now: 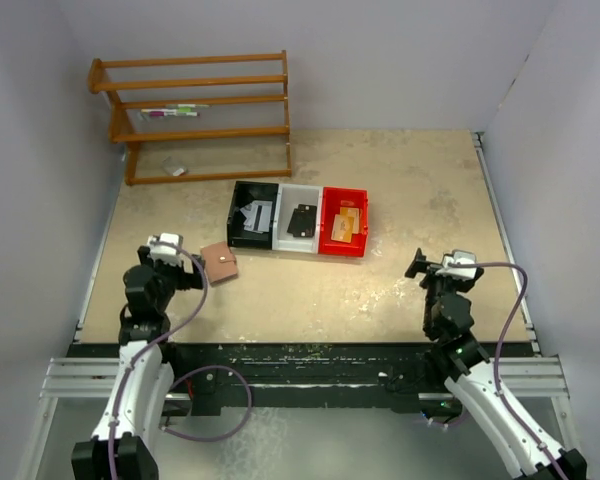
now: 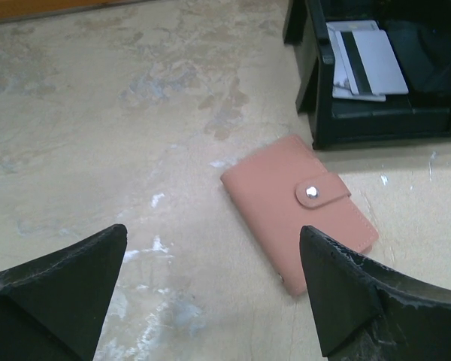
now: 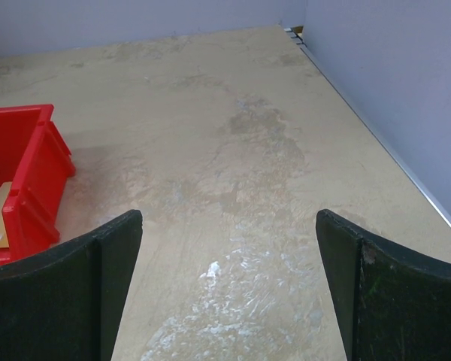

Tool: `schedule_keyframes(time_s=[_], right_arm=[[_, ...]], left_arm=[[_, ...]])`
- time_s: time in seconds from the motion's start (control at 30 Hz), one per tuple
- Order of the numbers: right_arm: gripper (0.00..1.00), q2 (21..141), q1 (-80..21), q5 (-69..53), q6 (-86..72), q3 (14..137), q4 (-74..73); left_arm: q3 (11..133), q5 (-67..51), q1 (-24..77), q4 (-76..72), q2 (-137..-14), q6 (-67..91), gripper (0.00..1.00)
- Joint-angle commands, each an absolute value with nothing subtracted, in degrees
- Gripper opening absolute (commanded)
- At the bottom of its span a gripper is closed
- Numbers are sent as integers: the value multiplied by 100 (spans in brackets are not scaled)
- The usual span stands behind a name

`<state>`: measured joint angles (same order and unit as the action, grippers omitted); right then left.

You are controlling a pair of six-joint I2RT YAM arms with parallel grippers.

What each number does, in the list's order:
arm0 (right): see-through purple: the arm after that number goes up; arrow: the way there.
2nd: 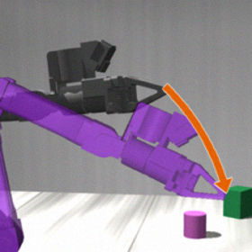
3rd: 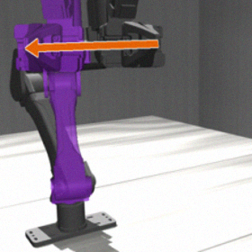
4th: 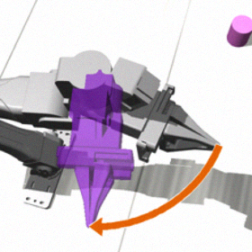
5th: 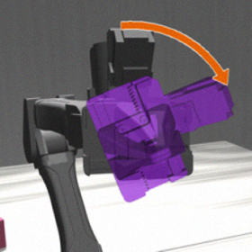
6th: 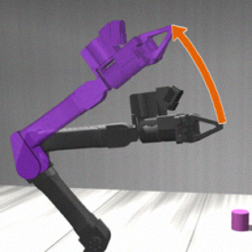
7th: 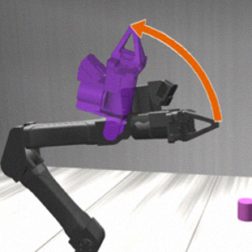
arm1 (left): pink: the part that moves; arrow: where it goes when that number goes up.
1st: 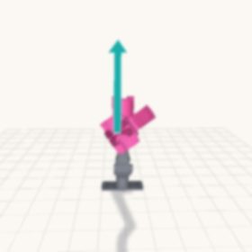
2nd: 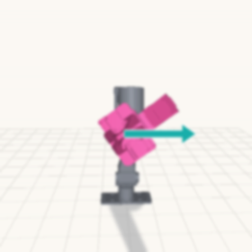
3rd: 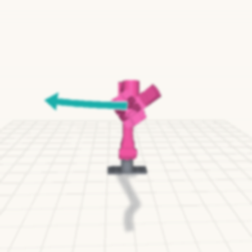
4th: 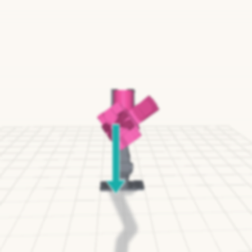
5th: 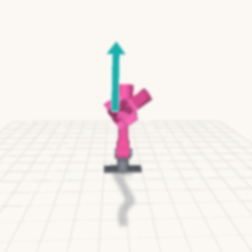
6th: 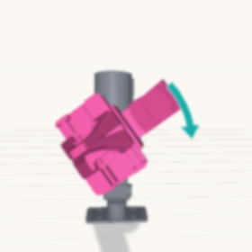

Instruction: Take the credit cards out of the card holder

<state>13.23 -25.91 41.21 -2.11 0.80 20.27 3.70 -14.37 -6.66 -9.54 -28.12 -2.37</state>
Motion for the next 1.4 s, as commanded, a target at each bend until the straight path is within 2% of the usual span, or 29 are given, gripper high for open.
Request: schedule_keyframes(time_s=[0.0,0.1,0.17,0.3,0.37,0.43,0.57,0.67,0.93,1.07,1.37], right_arm=[[100,1148,-2592,4025,76,615,1791],[100,1582,-2592,4135,-379,1335,1357],[100,1946,-2593,4593,-1988,1989,882],[100,2750,-2587,4448,-3163,3005,966],[100,3104,-2586,4436,-4183,3570,294],[100,3410,-2588,3795,-3444,3859,284],[100,4102,-2586,2143,-3043,3930,1125],[100,4889,-2636,1382,-3129,4119,1108],[100,5811,-4178,1798,-2600,4322,1096],[100,6197,-4810,1800,-2511,4397,1092],[100,6913,-5757,1691,-2617,4531,1261]], left_arm=[[1989,-1152,-642,-99,-3609,-582,99],[3003,-1128,-649,583,-4372,-1284,99],[3702,-1356,-648,1339,-4869,-1754,99],[4708,-2026,-650,2703,-5678,-2542,99],[4872,-2317,-650,3119,-5891,-2957,99],[4904,-2602,-644,3453,-6061,-3361,99],[4907,-2681,-642,3635,-6574,-3717,99],[5082,-2849,-642,3765,-7137,-3846,99],[5893,-3269,-642,3875,-8668,-4134,100],[6201,-3475,-642,3833,-9168,-4182,97],[7091,-4150,-642,4577,-10403,-4545,70]])
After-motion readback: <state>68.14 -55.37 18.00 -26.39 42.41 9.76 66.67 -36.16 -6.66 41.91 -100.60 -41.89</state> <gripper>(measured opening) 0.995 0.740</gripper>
